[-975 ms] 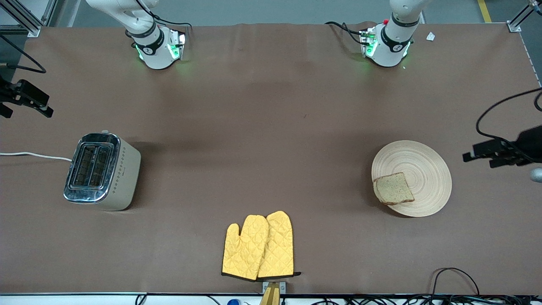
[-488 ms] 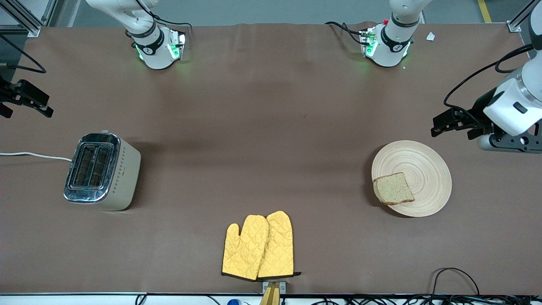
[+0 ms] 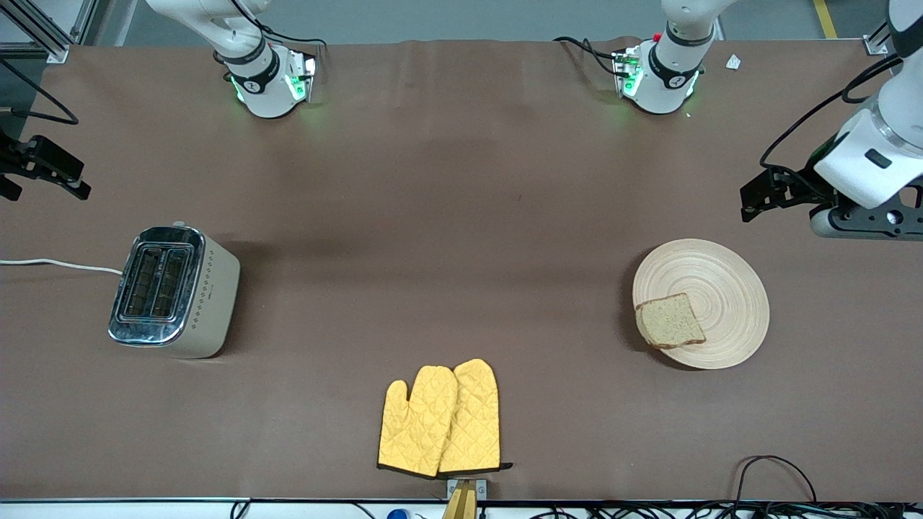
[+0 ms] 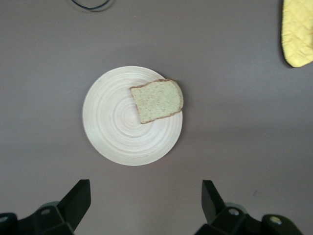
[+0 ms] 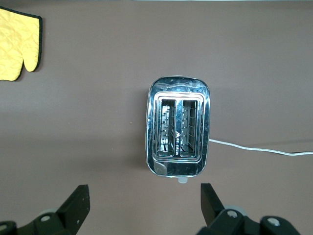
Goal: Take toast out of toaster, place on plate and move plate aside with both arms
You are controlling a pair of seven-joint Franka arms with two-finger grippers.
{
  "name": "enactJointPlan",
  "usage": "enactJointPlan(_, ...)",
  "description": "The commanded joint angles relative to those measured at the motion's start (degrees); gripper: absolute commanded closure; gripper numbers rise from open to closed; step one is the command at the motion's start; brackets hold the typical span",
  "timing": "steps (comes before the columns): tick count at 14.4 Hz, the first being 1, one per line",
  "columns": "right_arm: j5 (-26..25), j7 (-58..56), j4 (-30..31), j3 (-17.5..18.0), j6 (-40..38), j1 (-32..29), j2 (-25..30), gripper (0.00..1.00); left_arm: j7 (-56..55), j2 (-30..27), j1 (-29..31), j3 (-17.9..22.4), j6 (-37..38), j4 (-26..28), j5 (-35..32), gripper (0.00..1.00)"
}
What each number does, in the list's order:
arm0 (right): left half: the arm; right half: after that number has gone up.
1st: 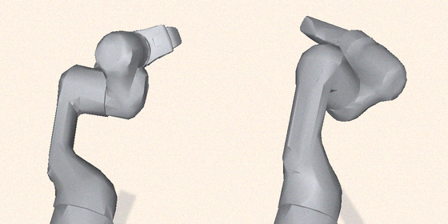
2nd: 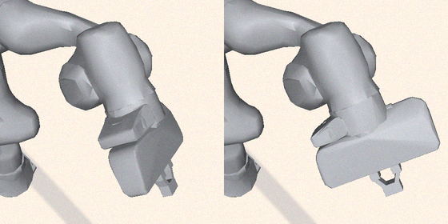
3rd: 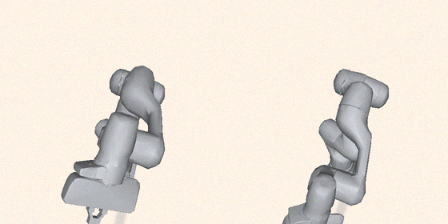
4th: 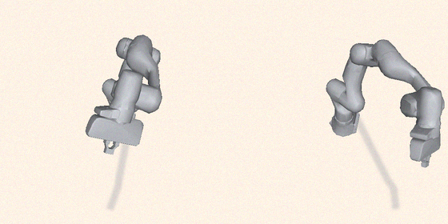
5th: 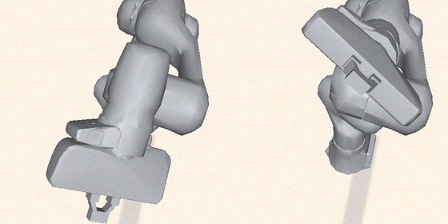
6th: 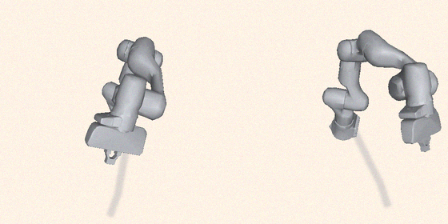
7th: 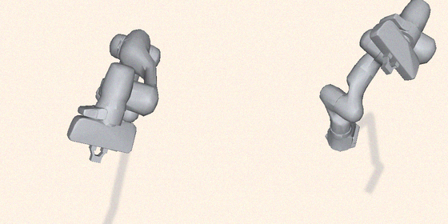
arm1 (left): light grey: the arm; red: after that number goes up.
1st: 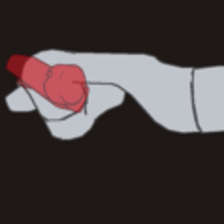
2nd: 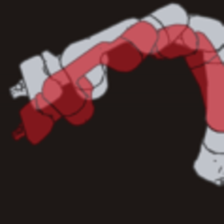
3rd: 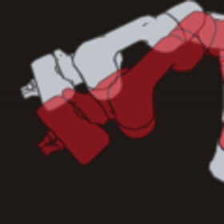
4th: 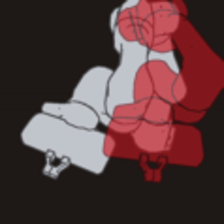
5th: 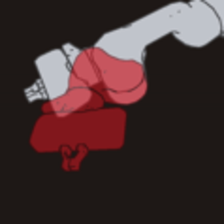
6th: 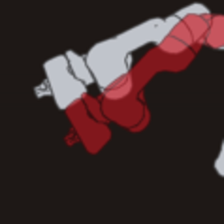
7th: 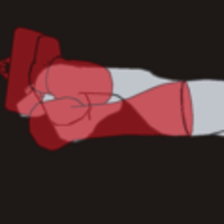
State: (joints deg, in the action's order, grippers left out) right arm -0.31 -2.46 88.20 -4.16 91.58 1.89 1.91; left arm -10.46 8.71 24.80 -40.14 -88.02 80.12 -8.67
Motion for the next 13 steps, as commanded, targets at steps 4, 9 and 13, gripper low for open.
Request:
enactJointPlan(4,0.14,0.79,1.09,0.30,0.00,-0.31,1.08,0.00,2.28,-8.60,-22.38,25.41,3.73,4.76,3.13,0.00)
enactJointPlan(9,0.14,0.79,1.09,0.30,0.09,-0.31,1.08,0.00,2.64,-16.52,-31.04,35.21,1.97,14.44,6.83,0.00)
enactJointPlan(13,0.14,0.79,1.01,0.30,0.18,-0.31,1.08,0.00,2.55,-16.00,-30.51,34.78,2.06,13.05,6.21,0.00)
